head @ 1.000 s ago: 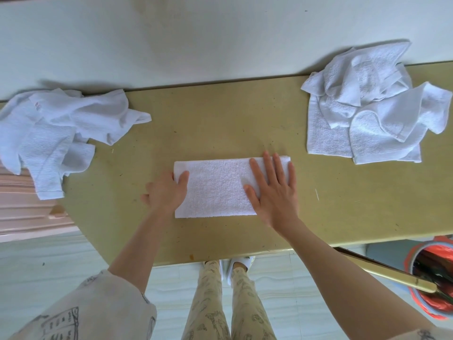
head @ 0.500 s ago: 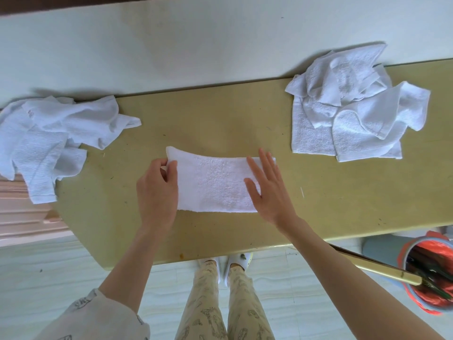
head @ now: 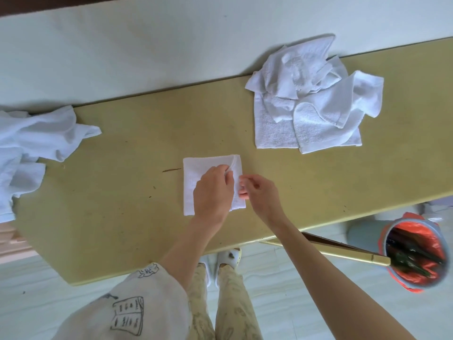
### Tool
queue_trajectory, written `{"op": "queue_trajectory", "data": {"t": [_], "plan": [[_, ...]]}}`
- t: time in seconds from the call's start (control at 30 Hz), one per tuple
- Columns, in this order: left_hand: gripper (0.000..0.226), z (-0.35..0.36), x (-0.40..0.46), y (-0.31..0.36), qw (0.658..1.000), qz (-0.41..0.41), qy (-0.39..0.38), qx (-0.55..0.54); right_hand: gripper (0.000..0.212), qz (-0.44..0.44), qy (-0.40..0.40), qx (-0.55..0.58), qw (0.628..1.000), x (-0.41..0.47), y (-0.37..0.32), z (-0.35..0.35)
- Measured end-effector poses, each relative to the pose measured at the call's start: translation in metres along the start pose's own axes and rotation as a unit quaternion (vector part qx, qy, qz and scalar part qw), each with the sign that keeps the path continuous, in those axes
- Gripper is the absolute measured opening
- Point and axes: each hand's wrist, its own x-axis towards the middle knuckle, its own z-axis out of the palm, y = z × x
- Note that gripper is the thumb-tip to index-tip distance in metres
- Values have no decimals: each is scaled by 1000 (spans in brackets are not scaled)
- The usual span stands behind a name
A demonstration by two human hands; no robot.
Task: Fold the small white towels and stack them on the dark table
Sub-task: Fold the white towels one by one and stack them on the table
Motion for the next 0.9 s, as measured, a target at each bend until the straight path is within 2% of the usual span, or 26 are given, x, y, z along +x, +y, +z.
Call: {"op": "queue_trajectory", "data": {"t": [0.17,0.57,0.67,0.73,0.8,0.9], "plan": [[26,5,-2,-1,998,34,-45,-29,29,9,-10,10,1000,2,-1,-3],[29,6,-1,1,995,56,-63,-62,22,13,-11,13,1000,3,-4,-1],[21,9,1,-2,992,79,-78,-53,24,12,-10,3,1000,3,-4,-1],[23,9,0,-8,989,95,-90,-75,23,9,-8,-6,1000,3,-4,-1],[37,8,-5,-19,987,106,-69,-102,19,9,-8,-12,1000,3,-6,0],[44,3,-16,-42,988,134,25,-75,18,17,-2,-24,1000,5,-8,2]]}}
